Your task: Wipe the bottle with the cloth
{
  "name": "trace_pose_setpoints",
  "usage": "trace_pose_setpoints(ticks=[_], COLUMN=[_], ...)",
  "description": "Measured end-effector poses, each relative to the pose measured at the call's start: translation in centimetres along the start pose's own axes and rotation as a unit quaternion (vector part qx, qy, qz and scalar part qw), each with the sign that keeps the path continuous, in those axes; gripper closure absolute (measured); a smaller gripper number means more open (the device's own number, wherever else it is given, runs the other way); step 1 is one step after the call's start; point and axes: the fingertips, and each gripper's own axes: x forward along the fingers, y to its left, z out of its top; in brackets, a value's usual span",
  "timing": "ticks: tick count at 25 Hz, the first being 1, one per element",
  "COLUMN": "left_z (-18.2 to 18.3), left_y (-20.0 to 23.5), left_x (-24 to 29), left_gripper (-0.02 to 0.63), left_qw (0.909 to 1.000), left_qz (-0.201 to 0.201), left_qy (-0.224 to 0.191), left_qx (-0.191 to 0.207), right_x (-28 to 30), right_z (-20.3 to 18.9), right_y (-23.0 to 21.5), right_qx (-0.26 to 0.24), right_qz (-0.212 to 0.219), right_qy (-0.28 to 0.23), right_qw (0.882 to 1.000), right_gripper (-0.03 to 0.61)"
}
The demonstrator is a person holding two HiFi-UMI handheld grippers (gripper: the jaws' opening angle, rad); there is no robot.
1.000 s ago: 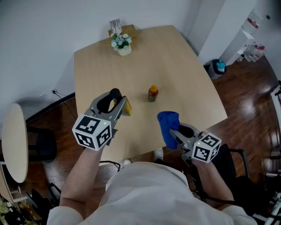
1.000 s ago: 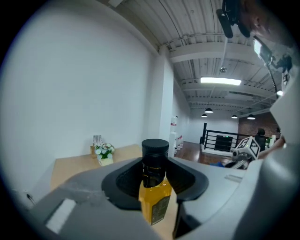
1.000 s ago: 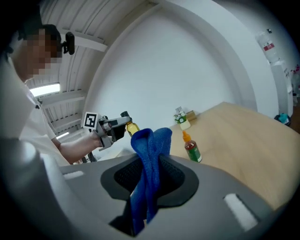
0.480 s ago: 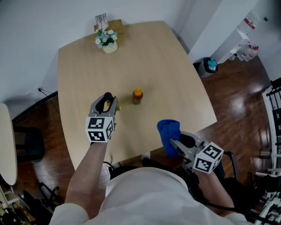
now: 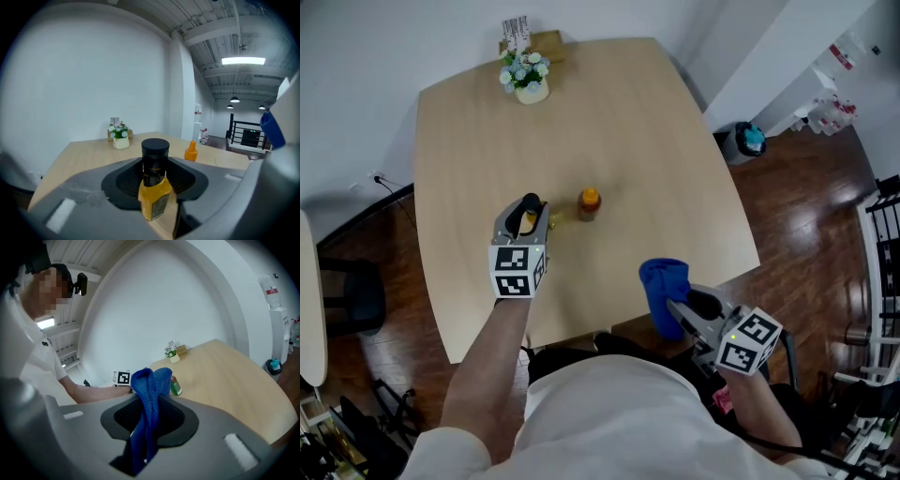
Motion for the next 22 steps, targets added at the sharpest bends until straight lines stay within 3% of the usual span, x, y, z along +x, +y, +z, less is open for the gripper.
trace_pose_setpoints(ticks=[6,9,12,17,22], left_z=[-0.2,0.2,0.6,0.8,0.8], left_y=[-0.3,0.1,0.2,0.8,1.1], left_x=[-0.1,-0.3,-1.8,-7.7,-16.5], left_gripper=[0.445,0.387,0.37,0.37,0.374], left_qw=[0.9999,0.9999,0.9997,0.9991,0.9932], left_qz=[0.001,-0.004,-0.01,-0.037,-0.111], left_qy=[0.004,-0.004,-0.008,-0.016,-0.025], left_qx=[0.01,0.015,0.02,0.013,0.025], right_x=[1.4,2.1,2.7,4.7,7.1], right_z=[0.5,0.8,1.0,0.9,0.1], right_y=[1.3,2.0,3.0,6.3,12.5], right_qx=[-0.013,-0.019,-0.023,-0.037,-0.055], right_qz=[0.013,0.014,0.013,0.023,0.043], right_qy=[0.0,0.0,0.0,-0.01,-0.024], right_qw=[1.0,1.0,1.0,0.999,0.997], right_gripper=[0.486,0.486,0.486,0.486,0.486])
